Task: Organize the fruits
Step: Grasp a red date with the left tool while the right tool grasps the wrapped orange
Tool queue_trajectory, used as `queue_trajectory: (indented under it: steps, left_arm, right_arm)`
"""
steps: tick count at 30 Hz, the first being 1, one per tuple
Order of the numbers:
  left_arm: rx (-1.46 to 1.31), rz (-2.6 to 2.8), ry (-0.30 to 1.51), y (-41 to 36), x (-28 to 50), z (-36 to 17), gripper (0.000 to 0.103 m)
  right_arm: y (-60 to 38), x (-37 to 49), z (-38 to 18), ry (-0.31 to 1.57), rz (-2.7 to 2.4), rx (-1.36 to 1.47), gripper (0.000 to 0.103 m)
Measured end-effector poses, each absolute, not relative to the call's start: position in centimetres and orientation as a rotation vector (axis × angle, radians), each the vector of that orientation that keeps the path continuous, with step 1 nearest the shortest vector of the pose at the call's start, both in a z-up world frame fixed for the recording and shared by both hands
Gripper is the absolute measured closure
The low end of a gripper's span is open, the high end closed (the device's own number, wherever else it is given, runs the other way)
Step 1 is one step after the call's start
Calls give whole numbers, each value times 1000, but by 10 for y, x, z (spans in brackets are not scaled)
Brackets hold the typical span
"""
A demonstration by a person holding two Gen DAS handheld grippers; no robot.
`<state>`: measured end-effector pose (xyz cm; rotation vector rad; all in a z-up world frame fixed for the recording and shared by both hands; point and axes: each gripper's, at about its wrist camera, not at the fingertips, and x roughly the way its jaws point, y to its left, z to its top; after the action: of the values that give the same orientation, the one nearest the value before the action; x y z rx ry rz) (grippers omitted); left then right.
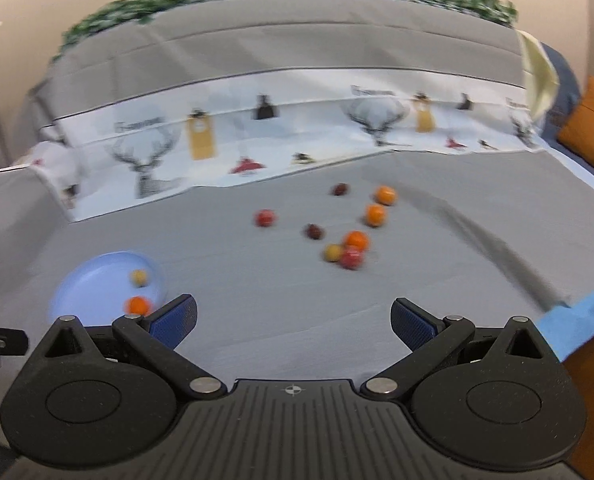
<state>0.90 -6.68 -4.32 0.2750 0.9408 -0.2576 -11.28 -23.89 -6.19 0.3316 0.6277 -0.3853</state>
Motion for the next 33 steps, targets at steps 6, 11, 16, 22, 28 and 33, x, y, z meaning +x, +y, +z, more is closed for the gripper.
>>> queue_trajectory:
  steps: [6,11,16,22,28,33]
  left_arm:
    - [304,-359,954,-148,58,-59,0]
    - [284,-449,998,-223,109,-80,0]
    - [267,-499,1055,-299,169,-118,0]
    - [273,-474,1159,-361,218,-171,0]
    - [298,-488,1206,-388,236,-207,0]
    - [318,-467,1192,-397,238,-216,26]
  right_arm:
    - [-320,-93,-91,644,-527,359,1]
    - [-371,-63,-112,643,-565,370,1]
    - [-442,5,-151,693,-542,350,1]
    - [-519,103,-217,755,-465,406,1]
    - [-541,168,-251,780,-417,421,1]
    - [-534,192,-267,803,-374,365,8]
